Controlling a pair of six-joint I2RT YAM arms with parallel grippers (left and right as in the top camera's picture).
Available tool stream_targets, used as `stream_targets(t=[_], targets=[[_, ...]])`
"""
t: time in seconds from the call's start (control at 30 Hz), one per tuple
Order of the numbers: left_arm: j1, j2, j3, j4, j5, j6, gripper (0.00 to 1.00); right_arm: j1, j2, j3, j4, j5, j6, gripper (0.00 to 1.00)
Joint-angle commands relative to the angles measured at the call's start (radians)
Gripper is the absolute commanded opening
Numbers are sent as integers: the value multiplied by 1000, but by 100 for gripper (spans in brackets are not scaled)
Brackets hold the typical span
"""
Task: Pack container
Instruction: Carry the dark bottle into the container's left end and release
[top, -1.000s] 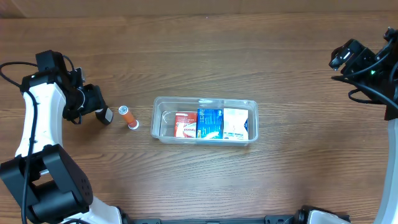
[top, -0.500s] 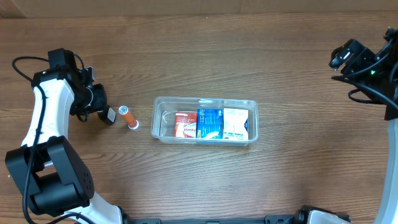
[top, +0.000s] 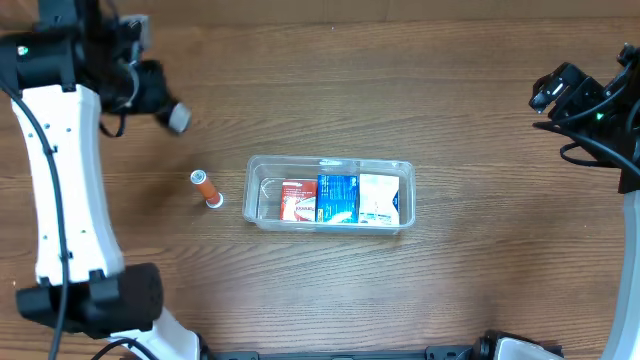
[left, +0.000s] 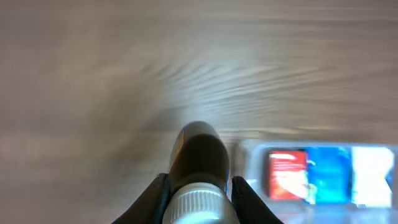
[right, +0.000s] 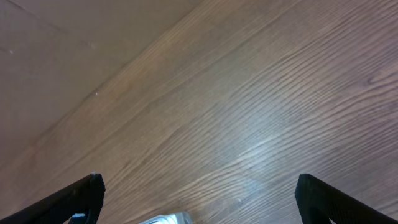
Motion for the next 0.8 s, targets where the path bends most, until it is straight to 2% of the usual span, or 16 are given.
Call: stream_targets(t=[0.0,0.2,0.33,0.53,0.77], targets=[[-184,-38,130,-42,85,187,10,-3,-4,5,5,-2,-3,100],[-436,-24,31,-47,84,402,8,-3,-4,5,5,-2,-3,100],[-478,-23,-120,-5,80,499,7,-3,-4,5,5,-2,-3,100],[-476,-23,-329,60,80,509,7,-3,-4,5,5,-2,-3,100],[-468,-23,-465,133,38,509,8,-3,-4,5,5,-2,-3,100]])
